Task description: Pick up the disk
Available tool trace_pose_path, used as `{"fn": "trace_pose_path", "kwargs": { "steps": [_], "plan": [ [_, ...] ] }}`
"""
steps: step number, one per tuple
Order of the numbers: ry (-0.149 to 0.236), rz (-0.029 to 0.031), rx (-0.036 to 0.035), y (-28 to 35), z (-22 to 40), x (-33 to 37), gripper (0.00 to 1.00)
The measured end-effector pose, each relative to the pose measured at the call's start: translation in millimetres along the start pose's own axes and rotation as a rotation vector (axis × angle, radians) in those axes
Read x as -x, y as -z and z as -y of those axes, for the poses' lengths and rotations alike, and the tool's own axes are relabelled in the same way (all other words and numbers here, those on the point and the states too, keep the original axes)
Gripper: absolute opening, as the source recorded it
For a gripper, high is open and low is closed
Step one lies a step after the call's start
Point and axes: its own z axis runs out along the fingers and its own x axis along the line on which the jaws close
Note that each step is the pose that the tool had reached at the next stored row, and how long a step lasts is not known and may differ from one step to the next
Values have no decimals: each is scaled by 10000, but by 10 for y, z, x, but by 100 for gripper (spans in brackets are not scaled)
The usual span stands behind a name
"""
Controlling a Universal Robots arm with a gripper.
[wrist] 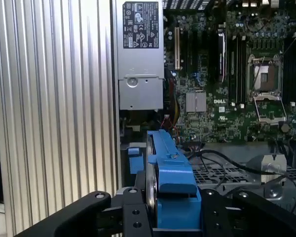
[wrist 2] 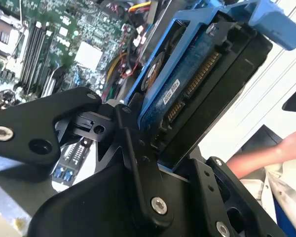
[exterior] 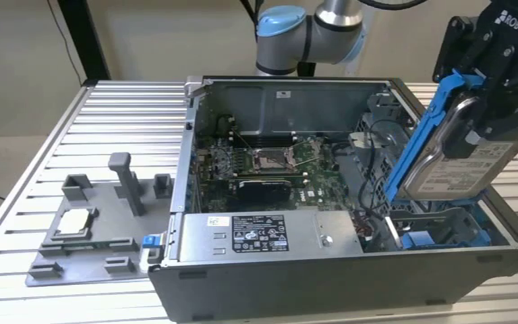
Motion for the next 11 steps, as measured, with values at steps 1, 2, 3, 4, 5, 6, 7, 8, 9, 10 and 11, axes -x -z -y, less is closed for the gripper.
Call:
{"fn": "trace_pose_path", "kwargs": {
  "steps": [1, 2, 3, 4, 5, 6, 7, 8, 9, 10, 11],
  "plan": [
    [0, 0, 2, -6, 43, -2, 0],
    [-1, 0, 3, -12, 86, -3, 0],
    [-1, 1, 4, -18, 124, -3, 0],
    [0, 0, 5, -24, 164, -3, 0],
    [-1, 0, 6, -31, 202, -4, 0],
    [-1, 1, 6, -39, 236, -5, 0],
    [0, 1, 7, -50, 257, -7, 0],
    [0, 0, 7, -62, 266, -10, 0],
    [0, 0, 7, -76, 271, -13, 0],
    [-1, -1, 7, -91, 273, -14, 0],
    [-2, -3, 7, -108, 274, -15, 0]
  ]
}}
